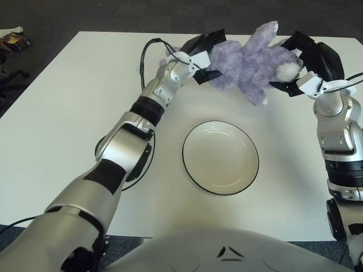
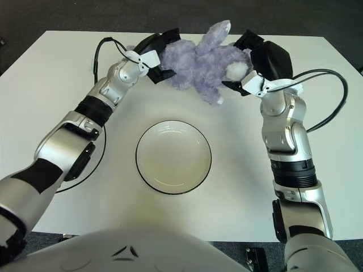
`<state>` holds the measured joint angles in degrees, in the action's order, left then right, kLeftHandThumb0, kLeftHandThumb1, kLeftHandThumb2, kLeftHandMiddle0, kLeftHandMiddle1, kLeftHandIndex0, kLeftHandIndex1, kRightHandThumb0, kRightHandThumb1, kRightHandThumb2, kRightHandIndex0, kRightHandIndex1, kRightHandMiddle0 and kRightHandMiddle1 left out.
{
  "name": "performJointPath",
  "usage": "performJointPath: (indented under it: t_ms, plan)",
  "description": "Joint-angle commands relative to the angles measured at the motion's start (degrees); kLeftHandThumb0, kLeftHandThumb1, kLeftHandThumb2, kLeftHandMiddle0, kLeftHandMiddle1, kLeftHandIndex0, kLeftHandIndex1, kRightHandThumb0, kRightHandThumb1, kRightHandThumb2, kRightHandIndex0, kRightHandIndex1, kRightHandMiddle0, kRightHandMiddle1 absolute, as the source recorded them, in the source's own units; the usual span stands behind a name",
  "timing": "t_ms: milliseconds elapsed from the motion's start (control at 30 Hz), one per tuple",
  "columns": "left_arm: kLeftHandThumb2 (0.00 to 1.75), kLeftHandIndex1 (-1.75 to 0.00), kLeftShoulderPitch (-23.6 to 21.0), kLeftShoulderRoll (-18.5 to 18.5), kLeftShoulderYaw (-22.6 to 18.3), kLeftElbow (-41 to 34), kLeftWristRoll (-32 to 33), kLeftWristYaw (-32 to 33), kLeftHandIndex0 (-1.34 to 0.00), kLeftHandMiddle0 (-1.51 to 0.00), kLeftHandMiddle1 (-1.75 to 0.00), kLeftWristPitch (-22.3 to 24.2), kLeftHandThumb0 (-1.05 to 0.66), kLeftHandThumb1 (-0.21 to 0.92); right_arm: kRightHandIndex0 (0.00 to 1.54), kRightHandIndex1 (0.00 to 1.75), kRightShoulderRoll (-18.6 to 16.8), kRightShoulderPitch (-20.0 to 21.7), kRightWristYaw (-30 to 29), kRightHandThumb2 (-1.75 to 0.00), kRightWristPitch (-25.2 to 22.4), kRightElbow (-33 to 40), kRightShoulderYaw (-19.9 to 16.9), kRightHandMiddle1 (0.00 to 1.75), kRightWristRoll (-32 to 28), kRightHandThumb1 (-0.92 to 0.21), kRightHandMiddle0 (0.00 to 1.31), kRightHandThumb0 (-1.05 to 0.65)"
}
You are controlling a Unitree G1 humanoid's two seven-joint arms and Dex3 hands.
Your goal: Put the doll into the plate.
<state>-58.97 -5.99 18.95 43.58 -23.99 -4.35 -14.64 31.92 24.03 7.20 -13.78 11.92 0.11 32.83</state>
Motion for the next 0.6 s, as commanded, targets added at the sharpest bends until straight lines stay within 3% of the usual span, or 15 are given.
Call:
performJointPath:
  t_ms: [0,333,567]
  plan:
    - [1.53,-1.75,1.44,-1.26,-0.46,-5.23,0.79,-2.53,-0.9,-0.75,-1.75,-0.03,0.54,0.14,0.64,1.31,0.4,0.81,2.11,-1.03,-1.36,1.47,1.07,1.39,1.11,-0.34,0.81,-0.01]
    - [1.55,-1.75,5.5,-3.11,-1.26,-14.64,2.05,-7.96,-0.93,-0.77,-1.75,3.7,0.55,0.12,0.62,1.34,-0.85,0.2,4.62,-1.04,-4.21,4.23,2.05,1.34,1.66,-0.34,0.85,-0.01]
    - [1.56,-1.75,8.01,-5.05,-1.61,-20.07,2.43,-10.77,-0.97,-0.78,-1.75,4.38,0.55,0.11,0.63,1.34,-1.05,-0.83,4.52,-1.05,-1.73,5.11,2.27,1.35,0.67,-0.32,0.84,-0.01]
